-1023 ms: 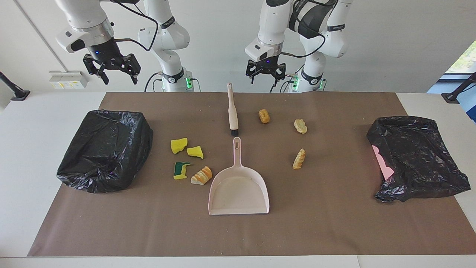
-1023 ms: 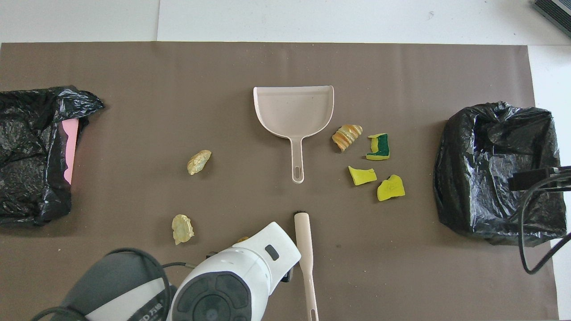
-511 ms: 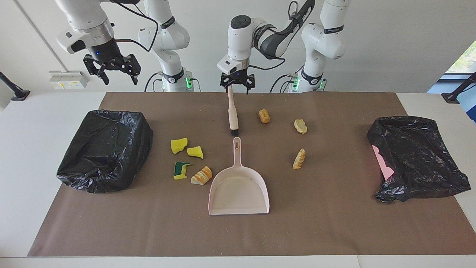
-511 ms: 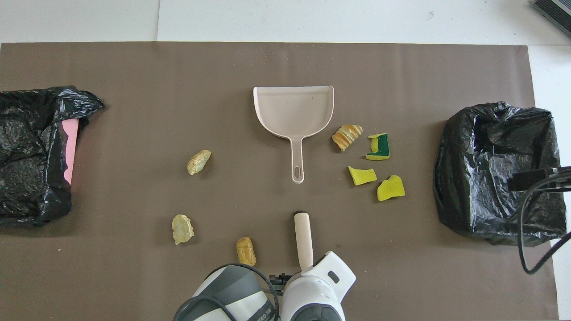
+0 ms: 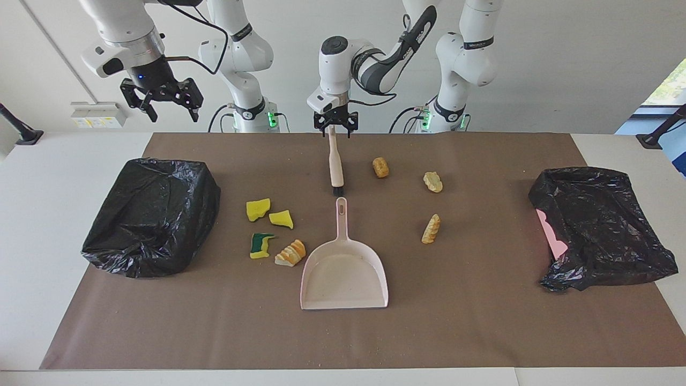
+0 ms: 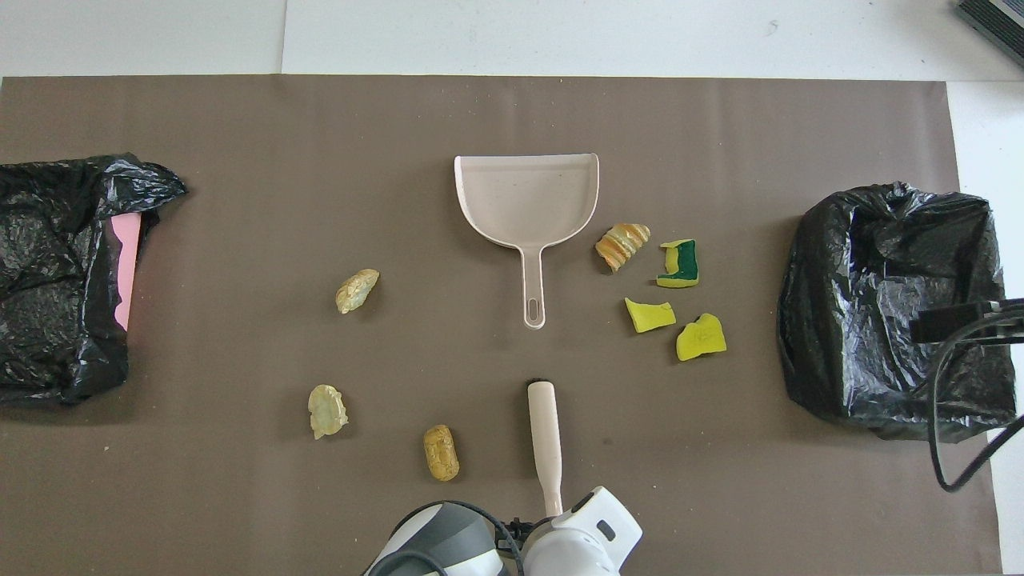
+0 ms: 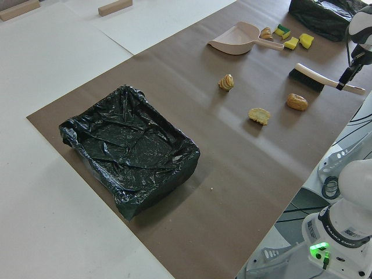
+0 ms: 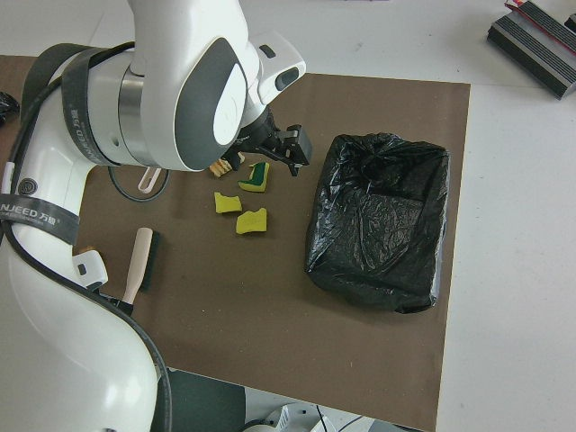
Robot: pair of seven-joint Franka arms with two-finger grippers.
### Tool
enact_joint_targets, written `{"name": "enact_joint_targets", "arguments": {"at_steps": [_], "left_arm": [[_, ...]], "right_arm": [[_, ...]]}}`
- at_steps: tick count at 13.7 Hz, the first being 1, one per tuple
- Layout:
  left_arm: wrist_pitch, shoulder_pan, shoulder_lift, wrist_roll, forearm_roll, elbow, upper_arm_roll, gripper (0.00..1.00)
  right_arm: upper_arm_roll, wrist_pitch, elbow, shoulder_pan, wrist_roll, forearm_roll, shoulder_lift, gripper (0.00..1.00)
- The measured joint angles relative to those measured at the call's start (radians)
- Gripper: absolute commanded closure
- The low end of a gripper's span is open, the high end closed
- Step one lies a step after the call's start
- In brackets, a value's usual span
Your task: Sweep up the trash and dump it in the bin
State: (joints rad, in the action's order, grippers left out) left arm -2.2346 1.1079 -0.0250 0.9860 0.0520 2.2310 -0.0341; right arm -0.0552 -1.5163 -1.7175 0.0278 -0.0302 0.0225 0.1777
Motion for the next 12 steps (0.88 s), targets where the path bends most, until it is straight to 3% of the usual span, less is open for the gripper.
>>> {"name": "enact_joint_targets", "arguments": {"at_steps": [4, 5, 6, 7, 8, 9, 11, 12], "left_arm": [[-0.031, 0.001, -0.027, 0.001, 0.02, 0.015, 0.0, 0.19], [-0.044, 0.001, -0.035, 0.001, 0.021, 0.015, 0.0, 0.24], [-0.053, 0.001, -0.041, 0.001, 0.022, 0.015, 0.0, 0.34], [-0.056, 0.001, -0.043, 0.001, 0.022, 0.014, 0.001, 0.58], [-0.056, 0.001, -0.043, 0.001, 0.022, 0.014, 0.001, 0.73], [-0.056, 0.001, -0.043, 0.001, 0.022, 0.013, 0.002, 0.8], [-0.056, 0.001, -0.042, 0.001, 0.022, 0.007, 0.009, 0.83], [-0.054, 0.001, -0.04, 0.001, 0.022, 0.003, 0.015, 0.95]], "right_arm": [[0.0, 0.0, 0.0, 0.0, 0.0, 0.0, 0.0, 0.0], [0.0, 0.0, 0.0, 0.0, 0.0, 0.0, 0.0, 0.0], [0.0, 0.0, 0.0, 0.0, 0.0, 0.0, 0.0, 0.0], [0.0, 0.0, 0.0, 0.0, 0.0, 0.0, 0.0, 0.0], [0.0, 0.0, 0.0, 0.0, 0.0, 0.0, 0.0, 0.0], [0.0, 0.0, 0.0, 0.0, 0.0, 0.0, 0.0, 0.0], [0.0, 0.0, 0.0, 0.0, 0.0, 0.0, 0.0, 0.0], [0.0, 0.0, 0.0, 0.0, 0.0, 0.0, 0.0, 0.0]]}}
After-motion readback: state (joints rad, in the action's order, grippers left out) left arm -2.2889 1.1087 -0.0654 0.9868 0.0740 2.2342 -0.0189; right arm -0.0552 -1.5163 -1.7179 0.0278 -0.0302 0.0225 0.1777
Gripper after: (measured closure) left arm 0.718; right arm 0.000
